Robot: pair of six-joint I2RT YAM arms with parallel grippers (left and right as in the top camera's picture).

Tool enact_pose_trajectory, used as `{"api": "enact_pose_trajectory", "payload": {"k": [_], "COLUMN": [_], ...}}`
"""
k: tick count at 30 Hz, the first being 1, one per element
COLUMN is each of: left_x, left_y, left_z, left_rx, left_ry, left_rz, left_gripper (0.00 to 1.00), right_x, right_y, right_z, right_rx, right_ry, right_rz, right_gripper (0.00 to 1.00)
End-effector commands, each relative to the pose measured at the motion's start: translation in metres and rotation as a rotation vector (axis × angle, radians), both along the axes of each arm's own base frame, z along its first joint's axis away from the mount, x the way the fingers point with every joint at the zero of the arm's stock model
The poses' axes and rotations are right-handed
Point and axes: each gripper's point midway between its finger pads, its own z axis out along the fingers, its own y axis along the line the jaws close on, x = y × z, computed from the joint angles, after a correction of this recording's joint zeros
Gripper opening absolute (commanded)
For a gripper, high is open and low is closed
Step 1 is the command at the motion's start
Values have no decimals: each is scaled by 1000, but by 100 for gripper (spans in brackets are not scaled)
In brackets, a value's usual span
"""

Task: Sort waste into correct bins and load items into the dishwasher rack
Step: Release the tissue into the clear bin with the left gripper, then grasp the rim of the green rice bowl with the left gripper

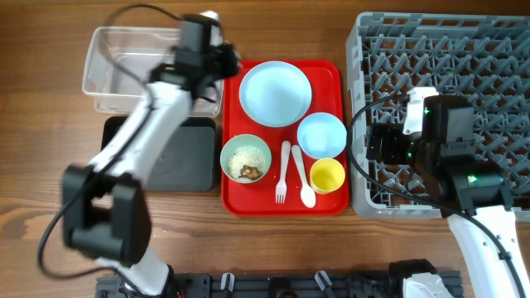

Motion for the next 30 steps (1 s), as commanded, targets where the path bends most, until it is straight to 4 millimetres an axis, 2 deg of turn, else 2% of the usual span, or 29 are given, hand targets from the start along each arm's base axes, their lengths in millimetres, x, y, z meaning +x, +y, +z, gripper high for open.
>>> {"api": "enact_pose_trajectory", "payload": {"k": [1, 3, 7, 8, 9, 10, 13, 14, 16, 17, 18, 22, 25, 27, 30], "left_x": [2, 1, -4, -5, -6, -6, -4, -2, 1, 0, -2, -24, -42, -51, -60], "left_y": [41, 63, 103, 109, 111, 114, 117, 116, 116, 116, 113, 80, 57, 43, 24], "left_z": [11, 3, -19, -23, -26, -26, -23, -19, -10, -3, 4, 28, 31, 28, 24], "left_rx": [3, 24, 105, 117, 121, 120, 118, 115, 110, 104, 94, 36, 43, 50, 52], "left_ry": [-5, 29, 104, 118, 126, 128, 112, 99, 70, 52, 43, 46, 77, 103, 128], "left_rz": [78, 129, 241, 257, 263, 268, 274, 275, 276, 275, 265, 164, 109, 76, 28], "left_gripper": [11, 13, 4, 8, 25, 47, 63, 72, 74, 72, 67, 68, 92, 100, 100], "right_x": [3, 3, 3, 3, 3, 3, 3, 3, 3, 2, 2, 3, 3, 3, 3], "right_y": [3, 3, 3, 3, 3, 3, 3, 3, 3, 3, 3, 3, 3, 3, 3], "right_z": [10, 10, 10, 10, 10, 10, 9, 9, 9, 9, 9, 9, 10, 10, 10], "right_rx": [20, 20, 21, 21, 21, 21, 21, 21, 21, 21, 21, 21, 21, 21, 21], "right_ry": [-25, -24, -24, -24, -23, -23, -20, -20, -20, -20, -19, -21, -21, -22, -21], "right_rz": [1, 1, 0, 0, 0, 0, 0, 0, 0, 0, 0, 0, 0, 0, 0], "right_gripper": [100, 100, 100, 99, 100, 100, 100, 100, 100, 100, 99, 100, 100, 100, 100]}}
